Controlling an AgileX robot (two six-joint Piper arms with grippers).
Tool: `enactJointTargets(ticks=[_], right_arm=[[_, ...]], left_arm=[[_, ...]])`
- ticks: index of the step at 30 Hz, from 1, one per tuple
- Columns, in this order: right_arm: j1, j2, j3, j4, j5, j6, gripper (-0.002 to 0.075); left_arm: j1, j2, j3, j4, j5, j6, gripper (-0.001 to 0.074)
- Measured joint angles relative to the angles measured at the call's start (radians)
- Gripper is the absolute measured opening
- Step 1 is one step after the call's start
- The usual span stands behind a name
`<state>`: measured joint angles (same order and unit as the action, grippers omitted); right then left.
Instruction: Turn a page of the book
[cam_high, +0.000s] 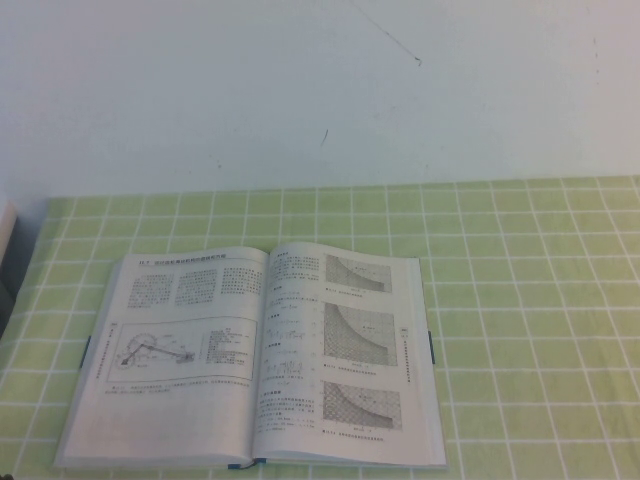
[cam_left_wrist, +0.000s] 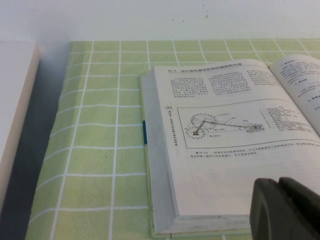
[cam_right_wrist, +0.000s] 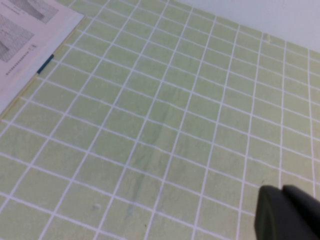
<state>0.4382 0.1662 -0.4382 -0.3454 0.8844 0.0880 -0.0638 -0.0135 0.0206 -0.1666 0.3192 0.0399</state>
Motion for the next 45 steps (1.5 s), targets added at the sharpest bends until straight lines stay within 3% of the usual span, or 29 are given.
enactJointTargets(ticks=[15,21,28,31,45], right_arm=[[-0.015,-0.027,0.011,0.002,-0.020,0.000,-0.0001],[-0.187,-0.124,0.086,0.066,-0.180,-0.066,-0.0001],[-0.423,-0.179,0.311,0.200,-0.428,-0.201,-0.0001],[-0.479,-0.179,0.401,0.211,-0.480,-0.216,-0.0001],[-0.437,-0.179,0.457,0.229,-0.520,-0.173,-0.0001]], left_arm=[[0.000,0.000,0.000,0.002,0.001,0.002,-0.0004],[0.000,0.000,0.000,0.002,0.002,0.004,-0.0004],[0.000,0.000,0.000,0.002,0.002,0.004,-0.0004],[0.000,0.000,0.000,0.004,0.002,0.004,-0.0004],[0.000,0.000,-0.002,0.004,0.004,0.007,-0.0004]])
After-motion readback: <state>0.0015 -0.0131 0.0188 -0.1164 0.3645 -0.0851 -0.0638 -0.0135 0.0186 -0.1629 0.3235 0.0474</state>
